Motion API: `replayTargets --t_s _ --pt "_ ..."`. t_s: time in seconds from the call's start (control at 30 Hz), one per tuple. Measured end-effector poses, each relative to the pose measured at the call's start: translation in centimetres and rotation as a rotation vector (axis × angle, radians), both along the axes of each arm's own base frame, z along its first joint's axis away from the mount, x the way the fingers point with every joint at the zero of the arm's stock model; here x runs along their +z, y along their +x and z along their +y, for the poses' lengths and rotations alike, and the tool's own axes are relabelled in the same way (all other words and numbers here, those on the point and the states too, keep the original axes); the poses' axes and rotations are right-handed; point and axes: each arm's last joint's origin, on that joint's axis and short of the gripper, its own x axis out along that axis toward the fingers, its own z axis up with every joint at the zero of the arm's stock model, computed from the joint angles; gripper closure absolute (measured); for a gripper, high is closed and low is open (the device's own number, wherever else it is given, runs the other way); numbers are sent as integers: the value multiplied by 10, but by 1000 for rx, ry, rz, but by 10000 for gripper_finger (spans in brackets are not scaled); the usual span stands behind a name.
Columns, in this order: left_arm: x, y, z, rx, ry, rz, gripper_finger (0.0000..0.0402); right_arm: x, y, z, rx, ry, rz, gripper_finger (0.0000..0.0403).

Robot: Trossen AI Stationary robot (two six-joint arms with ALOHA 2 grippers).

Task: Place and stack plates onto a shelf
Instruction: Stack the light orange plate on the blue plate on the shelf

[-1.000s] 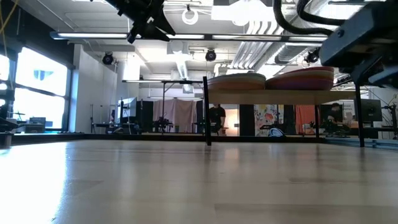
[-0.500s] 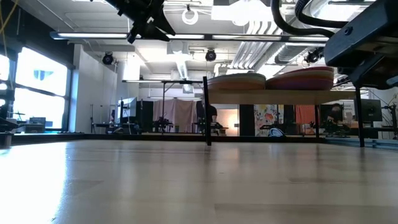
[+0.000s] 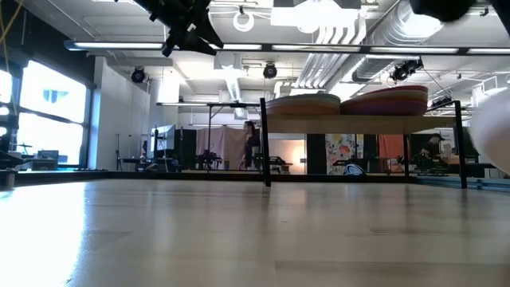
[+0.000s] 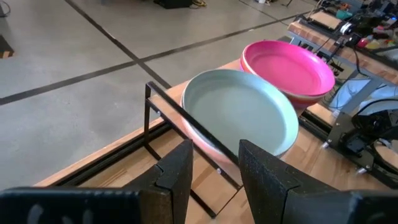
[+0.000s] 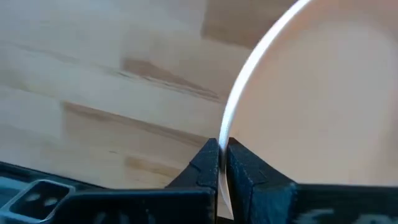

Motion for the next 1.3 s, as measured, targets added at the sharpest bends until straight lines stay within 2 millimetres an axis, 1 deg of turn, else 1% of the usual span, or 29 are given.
replayTargets --t_s 0.2,0.33,0.5,0.6,0.7,0.83,1.03,1.13,1.3 --pt "-3 -1 0 0 -13 34 284 53 -1 -5 26 -145 -12 402" --pt "-3 -1 0 0 -13 34 284 80 -6 -13 59 -247 -14 403" --pt "-3 -1 0 0 -13 34 284 101 -5 -22 86 -324 -49 403" --pt "-3 -1 0 -4 -6 39 284 108 1 -29 133 -382 -99 403" --pt "-3 -1 0 -18 24 57 284 117 9 -41 190 -415 -126 403" --pt "-3 -1 0 -20 28 60 284 127 21 -62 289 -471 -138 403" --pt "-3 -1 0 -39 66 89 284 145 39 -104 460 -605 -134 403" --pt "-3 -1 0 -40 67 91 284 157 47 -130 558 -667 -114 403" --pt "-3 -1 0 -52 92 110 284 176 55 -183 690 -730 -60 403"
